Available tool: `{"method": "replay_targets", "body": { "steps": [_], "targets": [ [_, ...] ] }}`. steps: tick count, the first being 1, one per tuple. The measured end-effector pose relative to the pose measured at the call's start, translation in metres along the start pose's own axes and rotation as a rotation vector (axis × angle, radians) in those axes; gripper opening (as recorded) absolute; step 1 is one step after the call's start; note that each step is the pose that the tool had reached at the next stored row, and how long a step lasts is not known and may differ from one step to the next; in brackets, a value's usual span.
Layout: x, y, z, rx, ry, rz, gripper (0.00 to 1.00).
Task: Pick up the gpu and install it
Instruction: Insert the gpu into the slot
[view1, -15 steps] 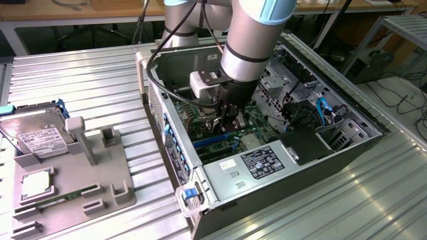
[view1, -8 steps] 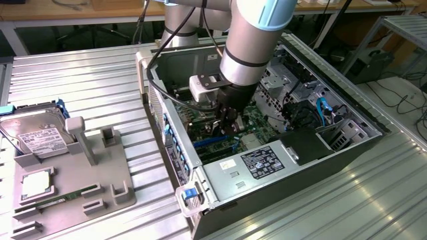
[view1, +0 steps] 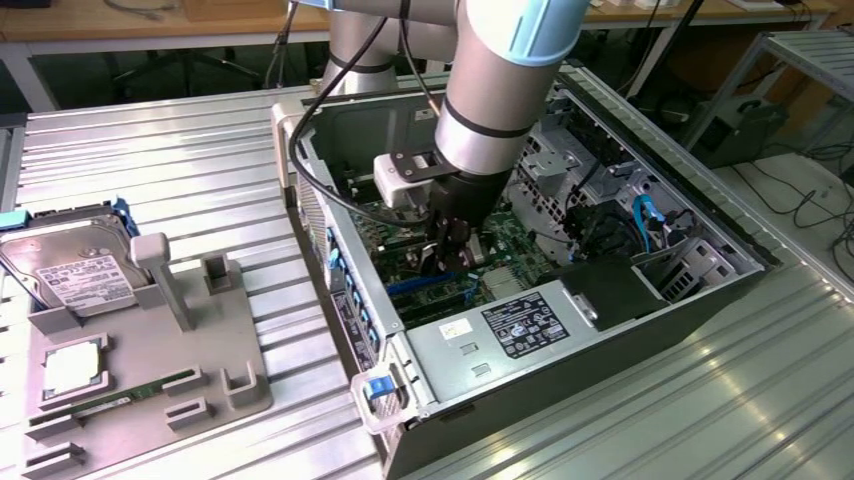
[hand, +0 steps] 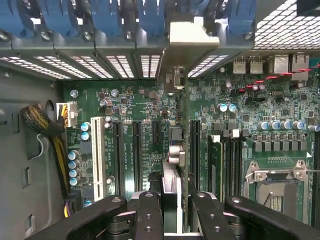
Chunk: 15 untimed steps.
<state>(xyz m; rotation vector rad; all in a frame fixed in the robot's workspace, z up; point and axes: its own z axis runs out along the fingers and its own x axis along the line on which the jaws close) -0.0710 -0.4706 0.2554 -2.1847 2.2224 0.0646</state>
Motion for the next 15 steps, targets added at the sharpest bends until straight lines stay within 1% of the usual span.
{"method": "replay_targets", "body": {
  "steps": [15],
  "targets": [
    [-0.0011, 0.0009, 0.0012, 0.0001, -0.0003, 0.0, 0.28]
  ]
}}
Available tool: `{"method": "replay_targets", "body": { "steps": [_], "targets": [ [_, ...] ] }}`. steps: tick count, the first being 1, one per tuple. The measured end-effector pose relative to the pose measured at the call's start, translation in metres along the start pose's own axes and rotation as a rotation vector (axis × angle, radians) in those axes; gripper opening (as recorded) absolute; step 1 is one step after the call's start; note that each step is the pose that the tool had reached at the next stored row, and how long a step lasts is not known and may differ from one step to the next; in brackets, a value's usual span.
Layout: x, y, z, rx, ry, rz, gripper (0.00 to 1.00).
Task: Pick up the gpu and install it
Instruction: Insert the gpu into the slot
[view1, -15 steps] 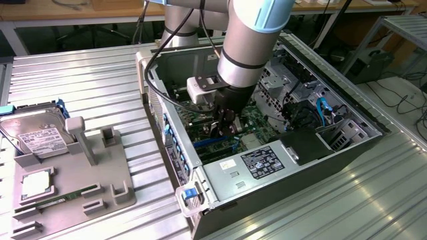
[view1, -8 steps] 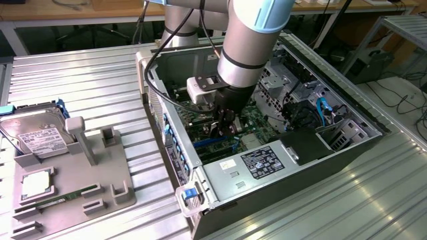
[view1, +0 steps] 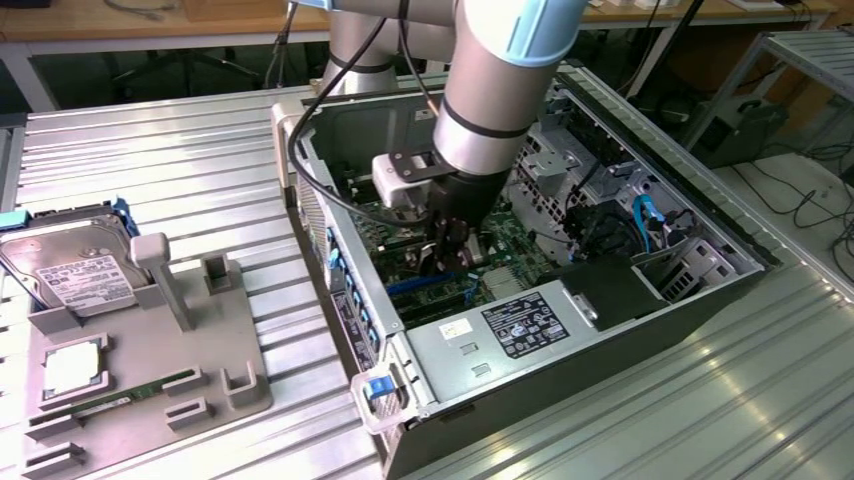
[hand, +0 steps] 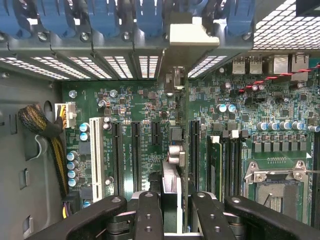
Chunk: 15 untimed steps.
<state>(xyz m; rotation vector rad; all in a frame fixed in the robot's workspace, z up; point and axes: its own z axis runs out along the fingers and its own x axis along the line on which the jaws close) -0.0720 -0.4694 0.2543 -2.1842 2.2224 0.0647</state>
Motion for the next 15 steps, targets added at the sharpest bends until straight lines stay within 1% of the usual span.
{"method": "replay_targets", "body": {
  "steps": [6, 9, 15],
  "targets": [
    [-0.0008, 0.0007, 0.0023, -0.0003, 0.0002, 0.0, 0.28],
    [-0.0033, 0.0007, 0.0038, -0.0011, -0.0002, 0.0, 0.28],
    [-0.0035, 0.0013, 0.0068, -0.0026, 0.0001, 0.0, 0.28]
  ]
}}
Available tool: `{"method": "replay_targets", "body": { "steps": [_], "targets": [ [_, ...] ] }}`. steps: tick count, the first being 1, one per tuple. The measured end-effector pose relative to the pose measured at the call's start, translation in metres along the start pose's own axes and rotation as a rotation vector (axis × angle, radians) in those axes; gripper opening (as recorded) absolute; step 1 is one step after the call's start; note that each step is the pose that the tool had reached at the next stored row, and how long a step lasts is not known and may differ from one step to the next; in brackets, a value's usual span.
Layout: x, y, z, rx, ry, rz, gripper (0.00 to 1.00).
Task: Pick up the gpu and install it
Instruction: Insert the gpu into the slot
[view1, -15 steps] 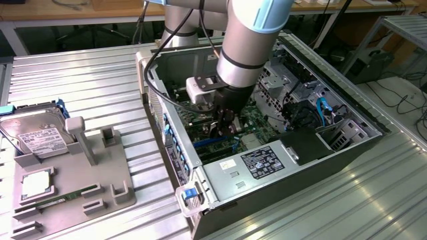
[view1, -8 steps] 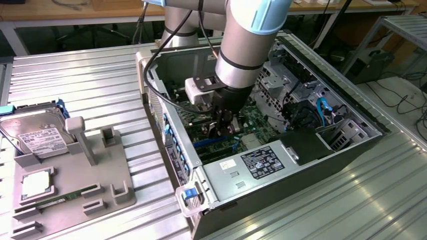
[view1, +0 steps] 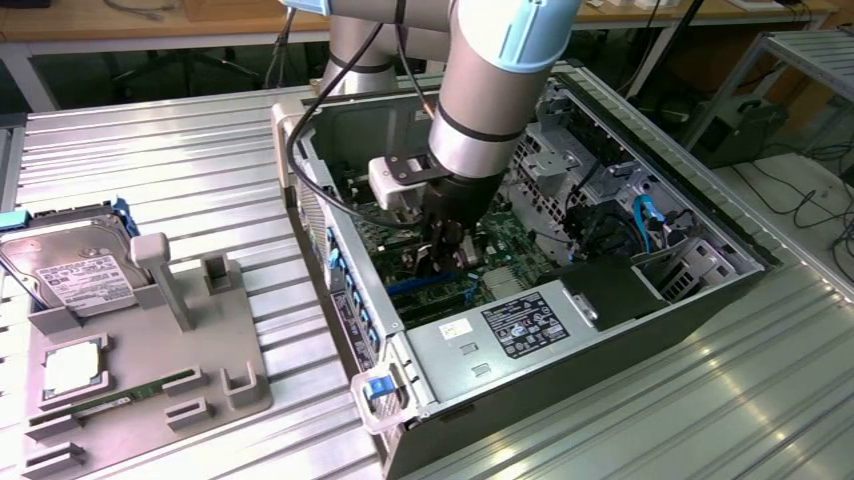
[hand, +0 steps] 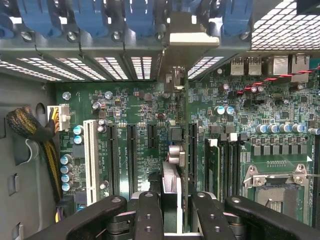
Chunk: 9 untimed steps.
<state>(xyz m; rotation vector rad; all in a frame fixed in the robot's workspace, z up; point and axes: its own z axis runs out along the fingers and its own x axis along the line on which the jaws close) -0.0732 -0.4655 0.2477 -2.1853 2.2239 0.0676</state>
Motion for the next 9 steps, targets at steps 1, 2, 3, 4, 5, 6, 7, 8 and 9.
{"method": "replay_targets", "body": {
  "steps": [1, 2, 3, 4, 5, 6, 7, 8, 9],
  "targets": [
    [0.0, 0.0001, 0.0008, -0.0003, 0.0, 0.0, 0.28],
    [0.0001, 0.0002, 0.0027, -0.0009, 0.0001, 0.0, 0.28],
    [0.0003, 0.0004, 0.006, -0.0021, 0.0, 0.0, 0.28],
    [0.0003, 0.0004, 0.0066, -0.0029, 0.0001, 0.0, 0.28],
    [0.0004, 0.0005, 0.007, -0.0034, 0.0002, 0.0, 0.28],
    [0.0004, 0.0006, 0.0072, -0.0037, 0.0004, 0.0, 0.28],
    [0.0004, 0.0007, 0.0073, -0.0038, 0.0003, 0.0, 0.28],
    [0.0004, 0.0007, 0.0073, -0.0039, 0.0004, 0.0, 0.28],
    [0.0004, 0.0007, 0.0074, -0.0038, 0.0002, 0.0, 0.28]
  ]
}}
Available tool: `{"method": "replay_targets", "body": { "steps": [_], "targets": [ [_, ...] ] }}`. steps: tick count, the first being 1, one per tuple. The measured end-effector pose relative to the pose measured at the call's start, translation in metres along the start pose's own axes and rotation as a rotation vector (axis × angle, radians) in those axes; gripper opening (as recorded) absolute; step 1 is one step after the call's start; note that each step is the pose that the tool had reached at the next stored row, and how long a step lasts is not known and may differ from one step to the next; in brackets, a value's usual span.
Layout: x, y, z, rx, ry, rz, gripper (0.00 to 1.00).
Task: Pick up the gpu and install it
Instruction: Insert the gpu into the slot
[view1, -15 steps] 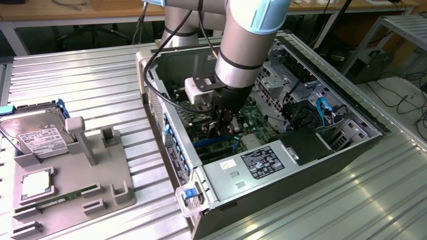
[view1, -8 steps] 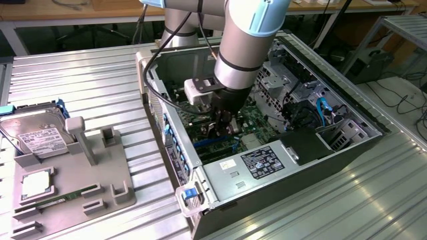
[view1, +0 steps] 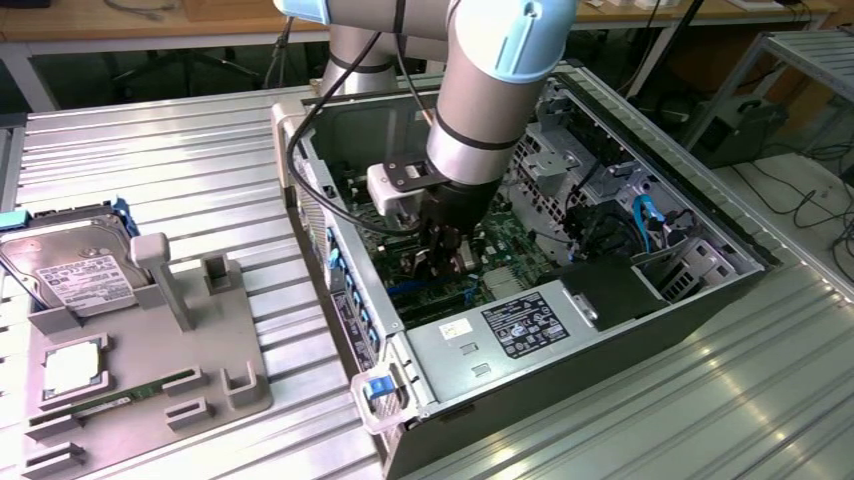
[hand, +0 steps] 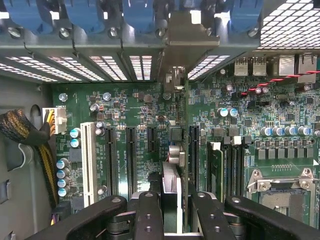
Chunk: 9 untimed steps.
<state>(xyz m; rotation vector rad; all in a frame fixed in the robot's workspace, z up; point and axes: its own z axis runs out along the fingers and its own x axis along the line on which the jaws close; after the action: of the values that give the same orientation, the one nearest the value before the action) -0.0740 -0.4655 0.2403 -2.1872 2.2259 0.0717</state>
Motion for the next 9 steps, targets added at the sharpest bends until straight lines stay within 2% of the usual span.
{"method": "replay_targets", "body": {
  "steps": [9],
  "targets": [
    [0.0, 0.0004, 0.0001, 0.0001, -0.0002, 0.0, 0.28]
  ]
}}
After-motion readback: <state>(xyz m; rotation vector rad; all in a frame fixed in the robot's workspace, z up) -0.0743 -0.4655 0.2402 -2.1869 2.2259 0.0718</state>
